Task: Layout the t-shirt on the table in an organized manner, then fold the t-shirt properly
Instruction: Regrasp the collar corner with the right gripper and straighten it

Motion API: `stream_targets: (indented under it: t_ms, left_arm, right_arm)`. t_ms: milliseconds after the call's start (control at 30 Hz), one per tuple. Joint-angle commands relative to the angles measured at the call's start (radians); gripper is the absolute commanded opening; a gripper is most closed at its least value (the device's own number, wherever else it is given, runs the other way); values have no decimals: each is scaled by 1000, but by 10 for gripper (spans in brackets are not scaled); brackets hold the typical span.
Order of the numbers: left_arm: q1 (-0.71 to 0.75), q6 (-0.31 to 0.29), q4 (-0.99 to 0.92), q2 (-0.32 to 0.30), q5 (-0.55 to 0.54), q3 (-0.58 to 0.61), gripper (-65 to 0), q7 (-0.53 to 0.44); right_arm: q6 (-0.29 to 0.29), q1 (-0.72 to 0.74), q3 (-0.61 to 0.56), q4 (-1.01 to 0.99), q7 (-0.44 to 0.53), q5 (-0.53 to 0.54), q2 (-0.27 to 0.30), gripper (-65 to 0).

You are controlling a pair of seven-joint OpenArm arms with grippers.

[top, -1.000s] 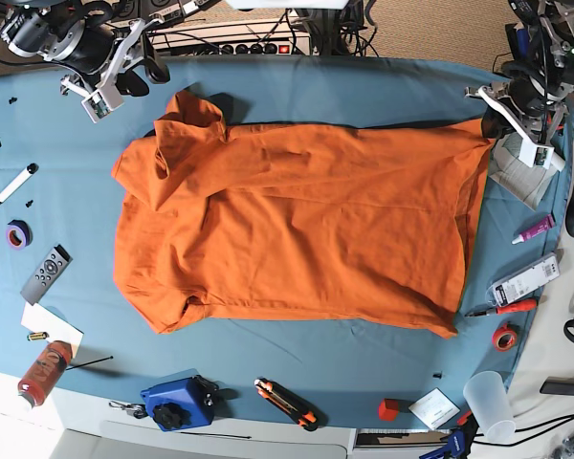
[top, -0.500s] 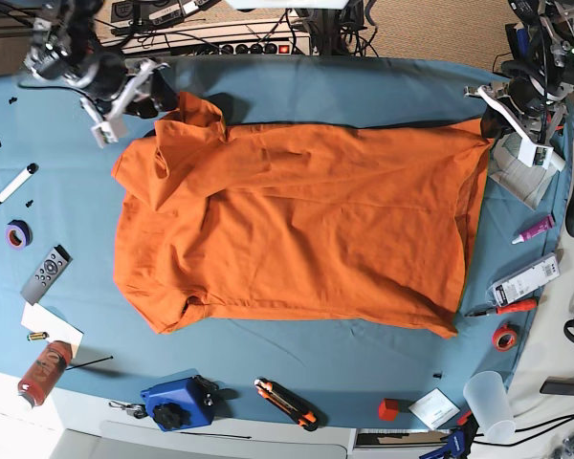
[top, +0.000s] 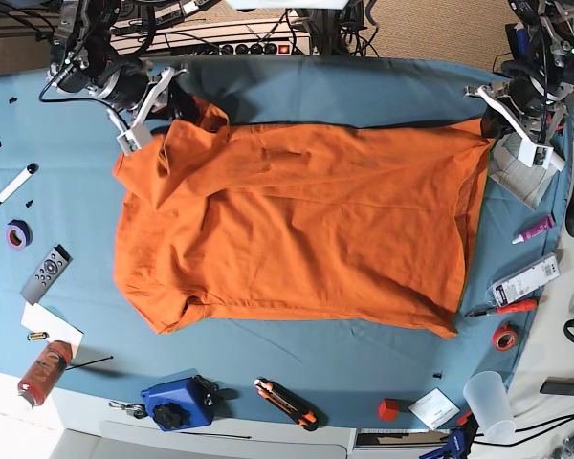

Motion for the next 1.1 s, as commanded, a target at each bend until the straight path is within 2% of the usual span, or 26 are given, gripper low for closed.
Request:
stream_targets:
  t_ms: [0, 133, 300, 567, 667, 767, 833, 933, 1000, 1067]
  left_arm:
    - [-2, -5, 17, -11, -14, -4, -650, -15]
    - [-2, -4, 17, -11, -14, -4, -650, -15]
    - [-2, -4, 17, -11, -14, -4, -650, -15]
    - [-2, -4, 17, -11, -14, -4, -650, -15]
    - [-2, -4, 17, -11, -14, -4, -650, -15]
    - [-2, -4, 17, -11, -14, -4, -650, -15]
    - [-2, -4, 17, -11, -14, -4, -650, -15]
    - [-2, -4, 17, -11, -14, -4, -650, -15]
    - [-2, -4, 17, -11, -16, -4, -650, -16]
    - [-2, -4, 17, -11, -18, -4, -650, -15]
  right_arm:
    - [-6, -17, -2, 1, -72, -32, 8, -647]
    - [-6, -43, -2, 51, -70, -21, 9, -650]
    - [-6, -106, 1, 227, -82, -18, 19, -650]
    - [-6, -154, 132, 486, -120, -14, 19, -650]
    - [-6, -157, 190, 511, -147, 74, 19, -650]
    - [-6, -173, 194, 511, -236, 200, 19, -650]
    - [-6, -175, 202, 511, -236, 193, 19, -650]
    - [-6, -169, 256, 511, -179, 197, 6, -650]
    - [-6, -179, 254, 511, -236, 245, 10, -650]
    - [-6, -192, 243, 511, -236, 249, 43, -650]
